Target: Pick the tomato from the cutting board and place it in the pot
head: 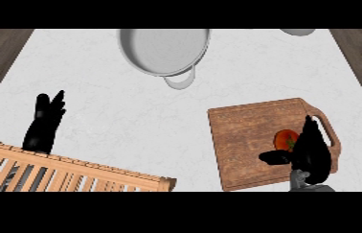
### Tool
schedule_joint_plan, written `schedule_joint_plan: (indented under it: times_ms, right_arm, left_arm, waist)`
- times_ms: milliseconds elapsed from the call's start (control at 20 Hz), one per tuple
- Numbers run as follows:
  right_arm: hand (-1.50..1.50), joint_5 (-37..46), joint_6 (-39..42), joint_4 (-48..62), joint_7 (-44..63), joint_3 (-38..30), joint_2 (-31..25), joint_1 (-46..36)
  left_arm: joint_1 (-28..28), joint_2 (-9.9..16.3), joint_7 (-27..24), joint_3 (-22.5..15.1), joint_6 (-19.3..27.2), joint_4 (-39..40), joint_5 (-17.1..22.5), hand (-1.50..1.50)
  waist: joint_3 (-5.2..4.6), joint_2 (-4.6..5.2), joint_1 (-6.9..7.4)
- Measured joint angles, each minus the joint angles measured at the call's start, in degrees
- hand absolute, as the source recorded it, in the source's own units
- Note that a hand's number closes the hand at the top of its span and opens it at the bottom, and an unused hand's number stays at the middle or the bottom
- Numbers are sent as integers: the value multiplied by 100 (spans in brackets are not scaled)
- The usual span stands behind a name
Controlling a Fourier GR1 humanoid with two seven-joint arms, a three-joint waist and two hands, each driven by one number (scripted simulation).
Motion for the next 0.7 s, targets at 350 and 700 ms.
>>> schedule_joint_plan:
  times_ms: [350,700]
  right_arm:
    - [150,-13,-143,308,-317,-182,24,-125]
    - [150,549,-153,287,-362,-95,-184,-199]
  left_arm:
    - [-5,-21,-43,60,-14,15,-84,0]
    - [-11,-52,-131,134,-71,78,-126,0]
  waist:
    - [-3,-9,2]
    - [12,-30,-5]
